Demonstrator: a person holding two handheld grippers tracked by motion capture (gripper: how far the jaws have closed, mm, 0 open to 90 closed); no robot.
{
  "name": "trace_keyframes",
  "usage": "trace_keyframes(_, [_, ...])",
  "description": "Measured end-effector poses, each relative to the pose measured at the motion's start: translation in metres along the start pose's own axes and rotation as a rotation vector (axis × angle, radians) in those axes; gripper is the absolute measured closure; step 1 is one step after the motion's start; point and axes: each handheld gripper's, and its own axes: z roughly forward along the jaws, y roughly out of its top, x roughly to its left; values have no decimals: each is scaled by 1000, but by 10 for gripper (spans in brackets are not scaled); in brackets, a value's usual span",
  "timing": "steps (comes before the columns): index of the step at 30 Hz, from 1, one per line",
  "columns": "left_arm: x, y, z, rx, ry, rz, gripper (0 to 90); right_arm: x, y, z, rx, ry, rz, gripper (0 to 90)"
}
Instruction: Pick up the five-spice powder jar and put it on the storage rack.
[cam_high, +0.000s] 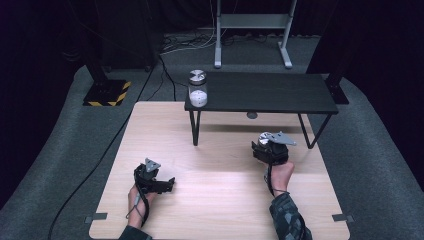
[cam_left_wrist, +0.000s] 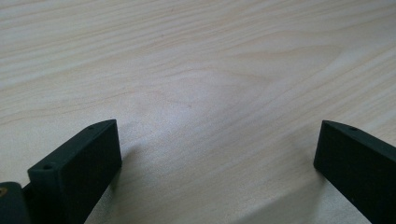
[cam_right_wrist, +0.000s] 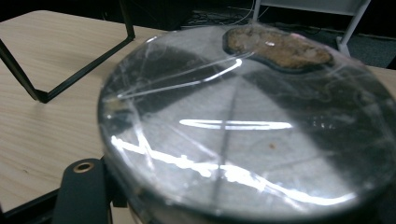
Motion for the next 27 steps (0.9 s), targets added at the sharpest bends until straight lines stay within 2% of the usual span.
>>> trace_keyframes(16, [0, 0, 0, 0, 0, 0, 4, -8, 11, -17, -23, -15, -4, 298])
trace_keyframes(27, [0, 0, 0, 0, 0, 0, 4, -9, 25, -28, -39, -1, -18, 297])
